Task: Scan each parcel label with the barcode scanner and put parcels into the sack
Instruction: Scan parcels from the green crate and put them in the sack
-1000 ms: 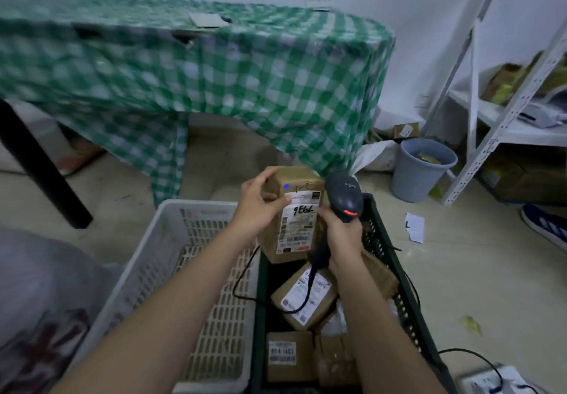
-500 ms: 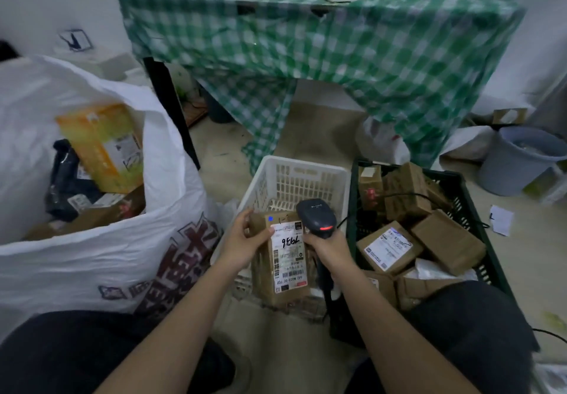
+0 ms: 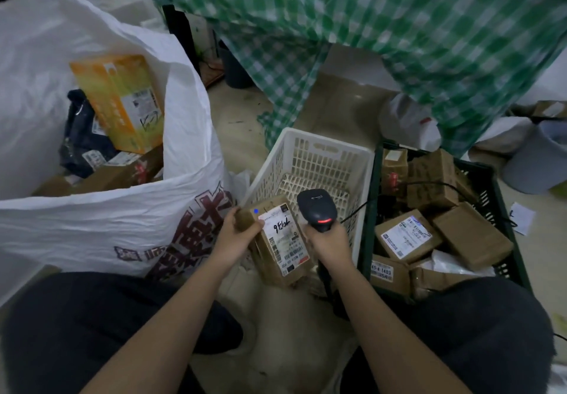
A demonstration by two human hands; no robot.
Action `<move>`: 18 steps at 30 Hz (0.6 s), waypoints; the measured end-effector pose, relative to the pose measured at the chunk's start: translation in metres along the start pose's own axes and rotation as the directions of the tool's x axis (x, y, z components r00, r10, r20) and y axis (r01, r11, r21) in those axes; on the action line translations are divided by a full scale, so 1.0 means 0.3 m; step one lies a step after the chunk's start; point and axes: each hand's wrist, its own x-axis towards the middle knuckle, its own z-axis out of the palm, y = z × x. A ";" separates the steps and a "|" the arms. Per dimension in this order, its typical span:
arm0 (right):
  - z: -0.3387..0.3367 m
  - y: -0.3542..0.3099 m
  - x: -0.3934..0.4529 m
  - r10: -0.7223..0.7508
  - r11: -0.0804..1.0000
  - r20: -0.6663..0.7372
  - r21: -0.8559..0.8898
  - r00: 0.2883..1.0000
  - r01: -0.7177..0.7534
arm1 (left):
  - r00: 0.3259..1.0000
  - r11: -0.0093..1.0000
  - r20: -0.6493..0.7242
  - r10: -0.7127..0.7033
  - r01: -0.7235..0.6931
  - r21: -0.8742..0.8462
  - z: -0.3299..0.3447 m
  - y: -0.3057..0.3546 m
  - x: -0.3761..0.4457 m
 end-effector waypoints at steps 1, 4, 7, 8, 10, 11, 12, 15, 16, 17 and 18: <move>-0.025 -0.003 0.002 -0.003 1.000 -0.023 -0.002 1.000 0.003 | 1.000 0.999 -0.024 -0.004 0.004 -0.032 0.002 0.006 0.011; -0.099 0.003 -0.002 -0.011 1.000 -0.087 0.020 0.996 0.012 | 0.998 0.988 -0.058 -0.018 0.009 -0.155 0.011 0.020 0.028; -0.127 0.002 -0.016 0.016 0.986 -0.091 0.167 0.996 0.000 | 0.996 0.968 -0.061 -0.070 0.053 -0.244 0.033 0.018 0.032; -0.120 0.002 -0.019 0.031 0.975 -0.080 0.220 0.996 -0.012 | 0.995 0.962 -0.048 -0.093 0.077 -0.263 0.042 0.008 0.029; -0.097 0.006 -0.018 0.057 0.963 -0.093 0.269 0.994 -0.030 | 0.992 0.965 -0.038 -0.124 0.111 -0.238 0.049 -0.022 0.014; -0.086 0.008 -0.014 0.067 0.966 -0.114 0.258 0.991 -0.035 | 0.989 0.971 -0.044 -0.141 0.130 -0.199 0.046 -0.040 0.007; -0.077 0.014 -0.008 0.073 0.971 -0.134 0.236 0.988 -0.039 | 0.986 0.978 -0.052 -0.156 0.146 -0.151 0.038 -0.059 0.002; -0.060 0.043 0.012 0.101 0.984 -0.136 0.159 0.986 -0.079 | 0.984 0.983 -0.045 -0.174 0.176 0.047 -0.002 -0.110 -0.002; -0.054 0.054 0.016 0.107 0.986 -0.121 0.137 0.987 -0.090 | 0.984 0.977 -0.017 -0.179 0.180 0.117 -0.022 -0.131 0.005; -0.047 0.063 0.015 0.116 0.988 -0.107 0.114 0.987 -0.104 | 0.983 0.969 0.028 -0.181 0.173 0.178 -0.039 -0.146 0.007; -0.040 0.076 0.015 0.118 0.990 -0.097 0.085 0.988 -0.110 | 0.981 0.961 0.072 -0.182 0.162 0.226 -0.054 -0.161 0.010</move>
